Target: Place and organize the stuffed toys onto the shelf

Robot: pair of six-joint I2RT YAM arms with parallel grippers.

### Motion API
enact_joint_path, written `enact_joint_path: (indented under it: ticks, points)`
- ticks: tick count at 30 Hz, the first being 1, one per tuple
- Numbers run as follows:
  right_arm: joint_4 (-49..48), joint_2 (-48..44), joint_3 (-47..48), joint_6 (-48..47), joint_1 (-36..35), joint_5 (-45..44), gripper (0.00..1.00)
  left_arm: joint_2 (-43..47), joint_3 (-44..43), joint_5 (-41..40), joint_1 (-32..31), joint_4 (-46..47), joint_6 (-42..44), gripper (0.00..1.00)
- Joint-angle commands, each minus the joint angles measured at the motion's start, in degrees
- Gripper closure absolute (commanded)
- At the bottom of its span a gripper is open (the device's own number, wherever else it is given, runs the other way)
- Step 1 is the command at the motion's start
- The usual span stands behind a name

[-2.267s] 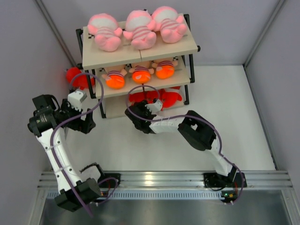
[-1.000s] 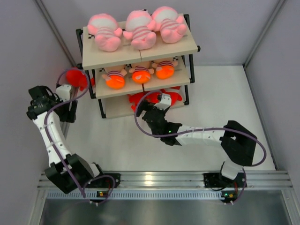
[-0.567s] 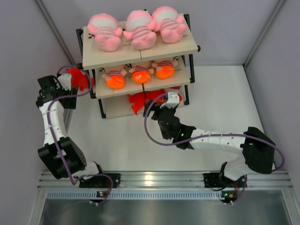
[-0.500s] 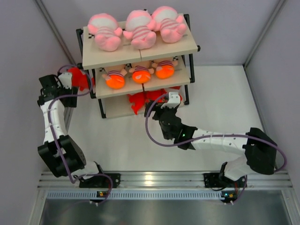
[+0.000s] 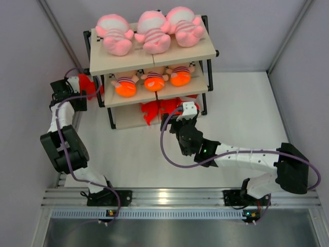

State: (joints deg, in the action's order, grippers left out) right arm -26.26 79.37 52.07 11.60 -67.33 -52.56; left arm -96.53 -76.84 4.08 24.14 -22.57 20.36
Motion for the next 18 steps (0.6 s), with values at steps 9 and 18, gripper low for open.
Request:
enact_joint_path:
  ticks: [9,18]
  points:
    - [-0.1,-1.1,2.7,-3.9,-1.5,-1.4,0.10,-5.7,-6.0,3.4,1.7,7.4,-5.7,0.22]
    - [1.4,0.4,4.3,-6.8,-1.7,-1.7,0.10,-11.7,-11.3,1.5,-0.3,9.6,-10.9,0.18]
